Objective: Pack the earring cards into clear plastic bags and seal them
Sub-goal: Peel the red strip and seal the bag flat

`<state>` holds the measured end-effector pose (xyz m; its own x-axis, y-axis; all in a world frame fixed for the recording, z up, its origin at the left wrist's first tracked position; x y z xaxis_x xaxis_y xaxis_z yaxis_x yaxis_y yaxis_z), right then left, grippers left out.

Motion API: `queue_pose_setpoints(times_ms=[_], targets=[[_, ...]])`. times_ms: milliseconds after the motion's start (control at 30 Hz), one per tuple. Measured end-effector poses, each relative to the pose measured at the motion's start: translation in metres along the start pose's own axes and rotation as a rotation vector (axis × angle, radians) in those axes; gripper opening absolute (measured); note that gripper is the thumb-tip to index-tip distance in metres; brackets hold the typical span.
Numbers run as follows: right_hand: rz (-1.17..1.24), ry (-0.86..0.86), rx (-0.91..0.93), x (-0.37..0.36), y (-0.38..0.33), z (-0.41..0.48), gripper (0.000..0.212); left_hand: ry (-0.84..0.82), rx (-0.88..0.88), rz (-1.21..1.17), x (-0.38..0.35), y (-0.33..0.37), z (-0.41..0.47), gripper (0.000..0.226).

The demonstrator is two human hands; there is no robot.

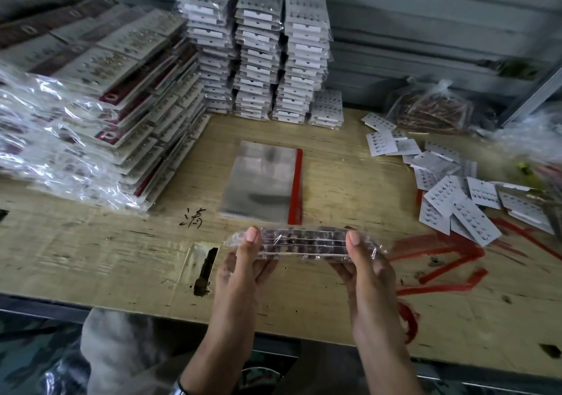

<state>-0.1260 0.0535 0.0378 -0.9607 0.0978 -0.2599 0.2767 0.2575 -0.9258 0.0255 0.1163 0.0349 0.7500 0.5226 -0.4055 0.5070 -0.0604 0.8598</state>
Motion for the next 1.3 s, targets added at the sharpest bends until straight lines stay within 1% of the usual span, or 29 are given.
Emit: queue_pose_setpoints(times_ms=[100, 200, 267, 333, 400, 433, 467, 533, 600, 633, 667, 700, 733, 800, 867, 933, 1100, 1167, 1233, 1300], targets=[[-0.006, 0.009, -0.014, 0.0, 0.001, 0.0, 0.078, 0.014, -0.008, -0.006, 0.001, 0.0, 0.0, 0.077], [-0.016, -0.01, -0.065, 0.001, 0.003, 0.001, 0.091, 0.005, -0.04, 0.025, 0.003, -0.003, 0.001, 0.078], [0.059, -0.104, -0.137, 0.003, 0.002, 0.002, 0.102, -0.006, -0.074, 0.068, 0.005, -0.002, 0.002, 0.084], [0.184, -0.24, -0.27, 0.007, -0.002, 0.002, 0.099, -0.023, -0.117, 0.118, 0.011, 0.001, 0.003, 0.093], [0.239, -0.338, -0.351, 0.014, -0.006, 0.003, 0.089, -0.079, -0.158, 0.183, 0.017, 0.006, 0.005, 0.102], [0.209, -0.375, -0.359, 0.017, -0.008, 0.005, 0.083, -0.113, -0.167, 0.209, 0.02, 0.008, 0.007, 0.109], [0.151, -0.425, -0.344, 0.018, -0.01, 0.007, 0.082, -0.147, -0.166, 0.225, 0.023, 0.009, 0.009, 0.116], [0.051, -0.507, -0.295, 0.018, -0.015, 0.008, 0.093, -0.234, -0.143, 0.222, 0.029, 0.013, 0.012, 0.12], [0.04, -0.478, -0.27, 0.022, -0.016, 0.012, 0.104, -0.314, -0.132, 0.224, 0.032, 0.016, 0.015, 0.109], [0.035, -0.439, -0.238, 0.026, -0.016, 0.014, 0.105, -0.343, -0.13, 0.236, 0.034, 0.018, 0.017, 0.102], [0.018, -0.411, -0.191, 0.029, -0.016, 0.016, 0.101, -0.368, -0.126, 0.243, 0.035, 0.021, 0.019, 0.094], [-0.004, -0.407, -0.139, 0.031, -0.018, 0.017, 0.092, -0.39, -0.124, 0.247, 0.036, 0.023, 0.02, 0.087], [-0.024, -0.418, -0.101, 0.032, -0.018, 0.017, 0.082, -0.41, -0.13, 0.252, 0.037, 0.025, 0.022, 0.08], [-0.064, -0.453, -0.068, 0.033, -0.018, 0.018, 0.07, -0.416, -0.151, 0.27, 0.038, 0.027, 0.025, 0.07], [-0.109, -0.484, -0.029, 0.034, -0.02, 0.016, 0.062, -0.406, -0.186, 0.293, 0.04, 0.027, 0.026, 0.057], [-0.136, -0.478, 0.017, 0.036, -0.019, 0.015, 0.061, -0.4, -0.25, 0.335, 0.041, 0.026, 0.027, 0.048], [-0.178, -0.484, 0.151, 0.042, -0.016, 0.02, 0.065, -0.402, -0.408, 0.413, 0.042, 0.03, 0.024, 0.047], [-0.201, -0.483, 0.201, 0.043, -0.016, 0.02, 0.065, -0.396, -0.455, 0.393, 0.042, 0.03, 0.022, 0.046], [-0.213, -0.493, 0.267, 0.043, -0.018, 0.019, 0.059, -0.397, -0.501, 0.384, 0.043, 0.03, 0.021, 0.046], [-0.222, -0.5, 0.329, 0.043, -0.021, 0.017, 0.047, -0.399, -0.551, 0.397, 0.044, 0.03, 0.02, 0.044]])
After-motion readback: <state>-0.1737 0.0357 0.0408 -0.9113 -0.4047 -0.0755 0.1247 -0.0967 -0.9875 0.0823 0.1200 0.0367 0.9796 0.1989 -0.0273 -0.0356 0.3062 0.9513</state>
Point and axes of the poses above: each hand's wrist, its own z-axis towards the middle knuckle, its own x-axis out of the back of the hand, y = z × x, the point moved 2 cm from there along z, towards the middle knuckle
